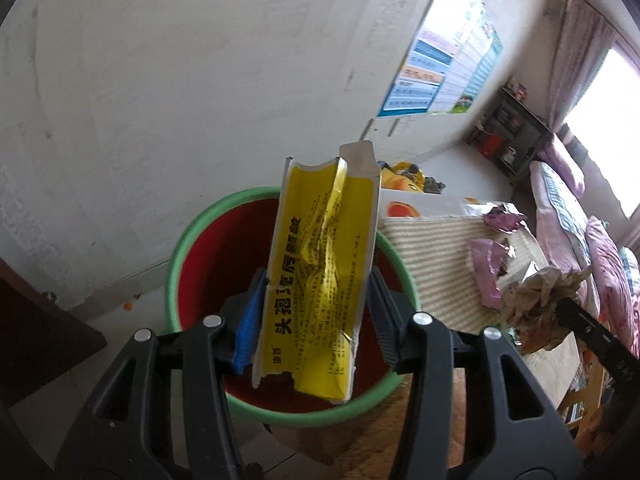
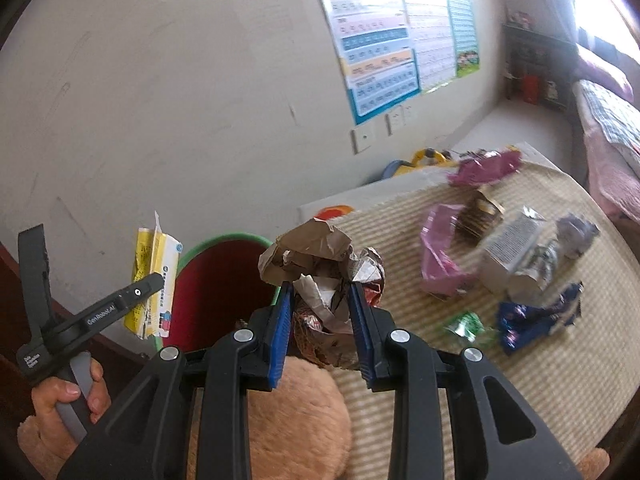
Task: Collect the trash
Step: 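Carry both items over the red bucket and open both tools to drop them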
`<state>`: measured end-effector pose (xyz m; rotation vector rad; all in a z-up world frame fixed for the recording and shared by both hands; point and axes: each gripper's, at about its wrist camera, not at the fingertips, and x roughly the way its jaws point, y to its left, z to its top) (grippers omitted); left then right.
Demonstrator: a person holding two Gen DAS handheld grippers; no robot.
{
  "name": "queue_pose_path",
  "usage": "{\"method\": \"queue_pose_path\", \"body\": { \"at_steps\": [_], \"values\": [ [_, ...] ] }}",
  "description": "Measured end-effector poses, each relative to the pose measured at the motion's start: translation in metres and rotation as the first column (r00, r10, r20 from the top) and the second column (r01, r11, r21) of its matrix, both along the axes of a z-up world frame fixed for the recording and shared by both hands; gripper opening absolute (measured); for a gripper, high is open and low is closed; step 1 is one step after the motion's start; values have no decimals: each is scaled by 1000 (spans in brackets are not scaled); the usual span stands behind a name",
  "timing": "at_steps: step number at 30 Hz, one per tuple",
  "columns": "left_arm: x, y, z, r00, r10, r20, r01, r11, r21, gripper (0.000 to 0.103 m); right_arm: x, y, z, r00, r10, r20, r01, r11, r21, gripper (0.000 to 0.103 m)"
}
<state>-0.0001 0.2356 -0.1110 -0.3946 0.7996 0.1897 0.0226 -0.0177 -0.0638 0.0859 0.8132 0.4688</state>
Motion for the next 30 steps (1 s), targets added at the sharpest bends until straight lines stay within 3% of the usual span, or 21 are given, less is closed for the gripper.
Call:
{"method": "queue_pose_path", "body": {
  "at_steps": [18, 30],
  "values": [
    [2, 27, -28, 997, 50, -67, -51, 999, -13, 47, 16, 66, 15, 994, 100, 35, -101, 995, 7, 29],
    [7, 27, -43, 992, 38, -121, -41, 999, -17, 51, 25, 94, 4, 984, 176, -18, -174, 982, 70, 33]
  ]
}}
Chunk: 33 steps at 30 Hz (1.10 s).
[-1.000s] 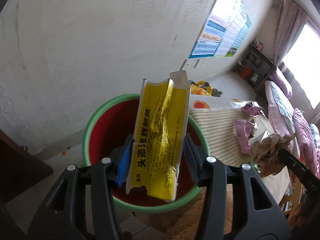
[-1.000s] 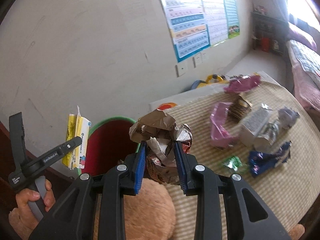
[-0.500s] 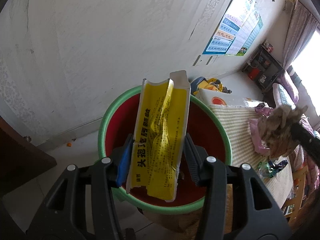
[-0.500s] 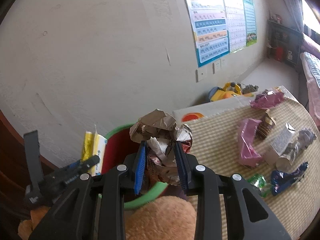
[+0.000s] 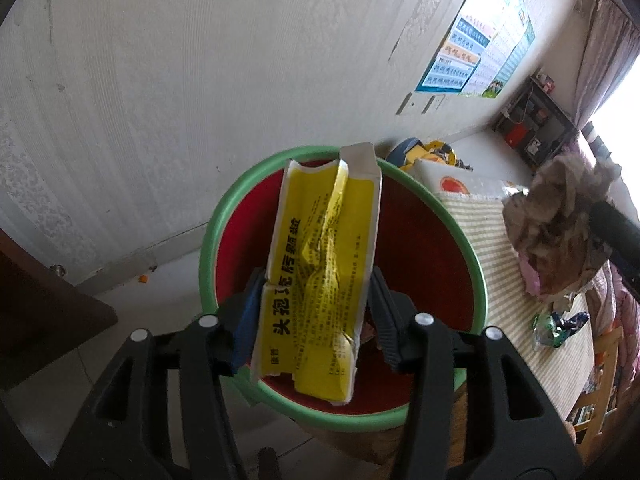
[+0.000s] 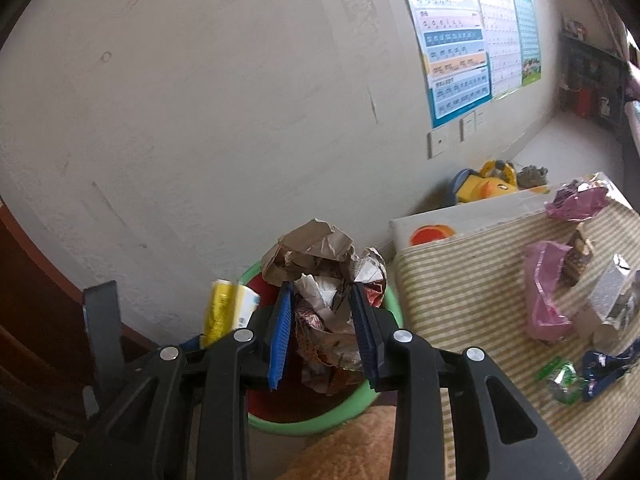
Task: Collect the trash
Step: 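Carry both items over the red bucket and open both tools to drop them, then move both open tools back toward the table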
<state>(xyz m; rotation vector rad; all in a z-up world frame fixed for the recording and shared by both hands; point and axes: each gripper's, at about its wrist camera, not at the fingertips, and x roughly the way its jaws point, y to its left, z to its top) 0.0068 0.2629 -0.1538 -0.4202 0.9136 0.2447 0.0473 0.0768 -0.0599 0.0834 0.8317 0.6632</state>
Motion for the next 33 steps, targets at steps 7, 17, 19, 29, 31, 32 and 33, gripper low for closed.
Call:
{"method": "queue_pose_path", "body": {
  "at_steps": [7, 17, 19, 29, 31, 32, 33],
  "values": [
    [1, -5, -6, 999, 0, -42, 1, 1000, 20, 73, 3, -2, -2, 1000, -6, 12, 6, 1000, 7, 69],
    [-2, -15, 8, 999, -31, -39, 33, 997, 63, 75, 4, -43, -11, 995, -100, -6, 100, 995, -18, 69],
    [-2, -19, 12, 999, -37, -36, 39, 996, 78, 75, 4, -56, -13, 992, -123, -10, 123, 992, -24, 69],
    [1, -69, 41, 992, -122, 28, 117, 984, 137, 77, -21, -127, 2, 965, -258, 48, 258, 966, -11, 69],
    [5, -92, 44, 984, -175, 36, 168, 974, 151, 77, -30, -144, 5, 957, -282, 63, 283, 959, -16, 69],
    [7, -103, 45, 979, -199, 40, 191, 969, 154, 77, -36, -159, 6, 950, -306, 66, 307, 952, -14, 69],
    [8, -112, 46, 976, -216, 41, 207, 966, 156, 77, -40, -167, 6, 945, -320, 66, 322, 947, -13, 69]
  ]
}}
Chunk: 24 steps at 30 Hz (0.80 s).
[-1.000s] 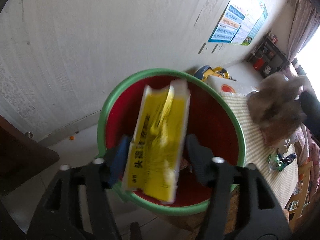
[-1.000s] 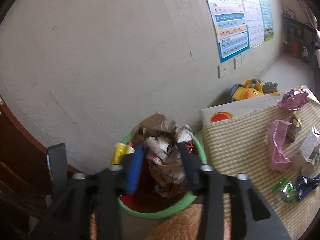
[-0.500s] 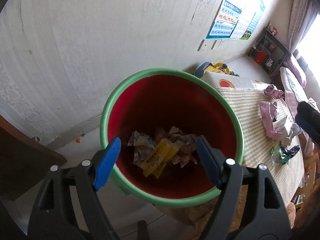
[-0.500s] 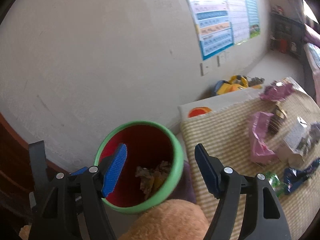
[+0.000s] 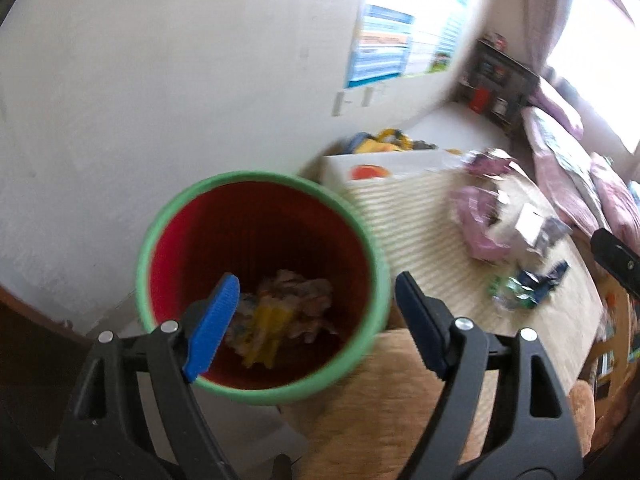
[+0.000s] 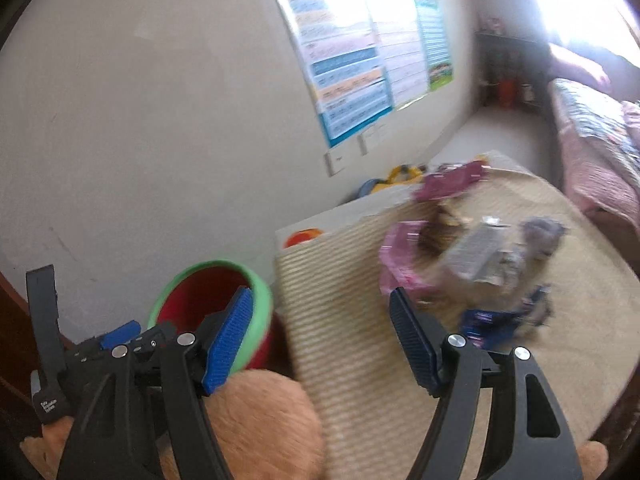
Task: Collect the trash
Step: 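Move both open tools back toward the table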
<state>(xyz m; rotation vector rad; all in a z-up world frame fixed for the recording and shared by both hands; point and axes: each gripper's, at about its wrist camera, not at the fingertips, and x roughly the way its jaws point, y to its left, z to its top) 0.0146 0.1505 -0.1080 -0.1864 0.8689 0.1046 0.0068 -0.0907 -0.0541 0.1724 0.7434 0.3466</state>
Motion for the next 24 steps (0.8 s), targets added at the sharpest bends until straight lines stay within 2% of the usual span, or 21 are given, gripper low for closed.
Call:
{"method": "queue_pose_path", "body": {
  "at_steps": [4, 8, 11, 13, 19, 22, 24],
  "values": [
    [9, -48, -3, 994, -109, -12, 109, 994, 6, 77, -23, -53, -5, 995, -103, -5, 103, 995, 4, 69],
    [11, -103, -10, 968, -247, -41, 248, 968, 25, 77, -41, -101, -20, 977, -211, -42, 211, 977, 9, 69],
    [16, -126, -13, 950, -309, -46, 310, 950, 26, 77, -50, -129, -33, 957, -279, -76, 281, 959, 26, 69],
    [31, -134, -12, 950, -310, -45, 312, 950, 32, 77, -53, -141, -41, 947, -307, -93, 311, 949, 40, 69],
    [120, -147, -19, 969, -242, -50, 243, 970, 8, 77, -57, -152, -59, 943, -310, -118, 320, 945, 72, 69],
    [161, -165, -37, 963, -247, -109, 254, 966, 47, 77, -53, -153, -68, 944, -295, -151, 310, 946, 91, 69],
    [178, -170, -50, 962, -232, -142, 240, 970, 43, 77, -53, -155, -72, 943, -291, -161, 309, 946, 99, 69]
  ]
}}
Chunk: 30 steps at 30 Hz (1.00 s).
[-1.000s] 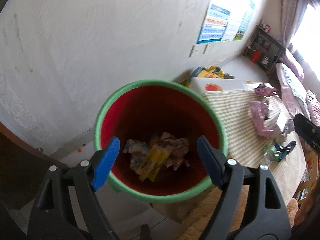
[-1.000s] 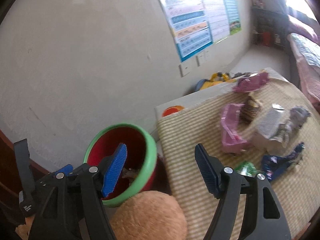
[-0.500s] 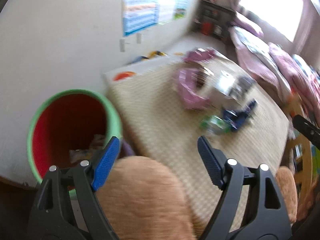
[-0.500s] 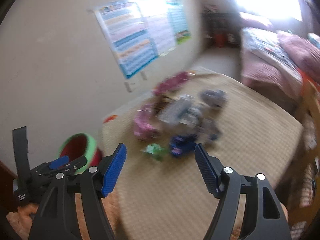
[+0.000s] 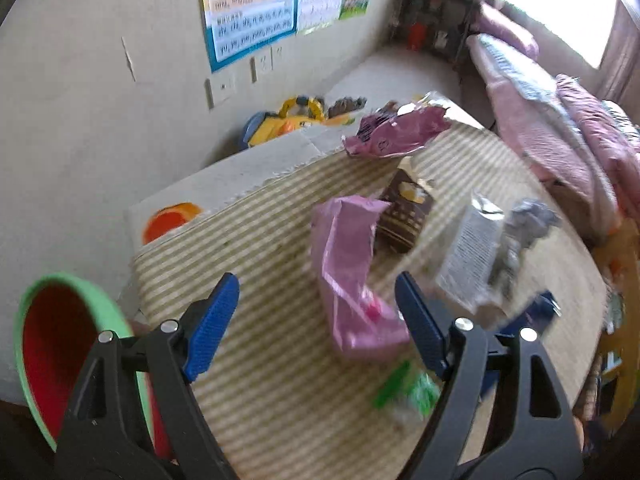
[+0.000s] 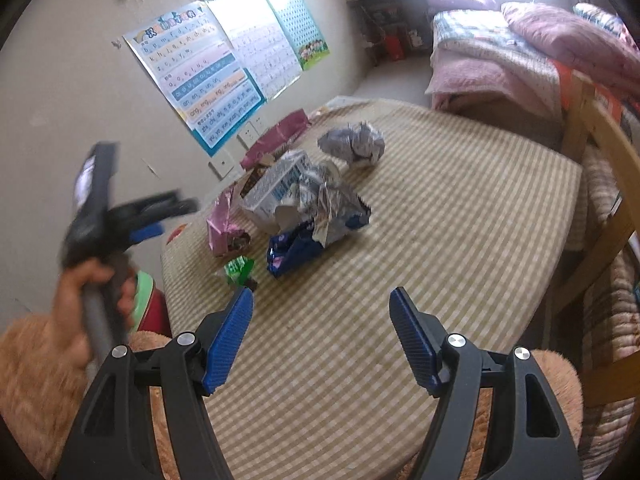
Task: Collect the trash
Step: 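Move both open tools back toward the table, then grasp the pink plastic bag with the left tool while the right tool grasps the blue-silver chip bag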
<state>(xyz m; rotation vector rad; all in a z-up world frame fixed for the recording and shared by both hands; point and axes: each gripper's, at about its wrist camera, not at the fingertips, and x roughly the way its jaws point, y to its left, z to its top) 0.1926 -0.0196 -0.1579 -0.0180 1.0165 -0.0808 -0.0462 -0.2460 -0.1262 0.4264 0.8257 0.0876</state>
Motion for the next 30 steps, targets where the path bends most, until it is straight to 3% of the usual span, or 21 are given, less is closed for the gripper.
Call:
{"method": "queue_pose_path", "body": {
  "at_steps": [3, 5, 8, 10, 16, 21, 27, 29, 30],
  "values": [
    [19, -6, -24, 996, 10, -92, -11, 1000, -15, 77, 1, -5, -4, 1000, -11, -6, 11, 1000, 15, 69],
    [25, -6, -37, 991, 21, -136, -19, 1000, 16, 76, 2, -8, -8, 1000, -18, -18, 19, 999, 27, 69],
    [24, -1, -53, 983, 9, -185, -9, 1000, 1, 49, 5, -10, -14, 999, -24, -37, 25, 999, 37, 69],
    [17, -1, -49, 989, -9, -147, 12, 1000, 20, 24, 8, -9, -17, 998, -24, -52, 26, 999, 42, 69],
    [-45, 10, -5, 997, -73, 8, 72, 997, 17, 21, 24, -6, -15, 999, -14, -51, 18, 996, 91, 69],
    [-114, 16, 15, 992, -121, 31, 122, 992, -22, 21, 71, -3, -22, 995, -49, -89, 63, 984, 167, 72],
    [-155, 25, 31, 992, -126, 23, 128, 990, -66, 21, 118, 3, -54, 970, -138, -200, 182, 957, 225, 72],
    [-158, 26, 37, 991, -131, 42, 133, 989, -61, 21, 123, 5, -65, 962, -148, -228, 199, 956, 218, 58],
    [-158, 26, 40, 990, -131, 53, 134, 989, -65, 21, 124, 6, -67, 962, -138, -233, 190, 958, 217, 35]
  ]
}}
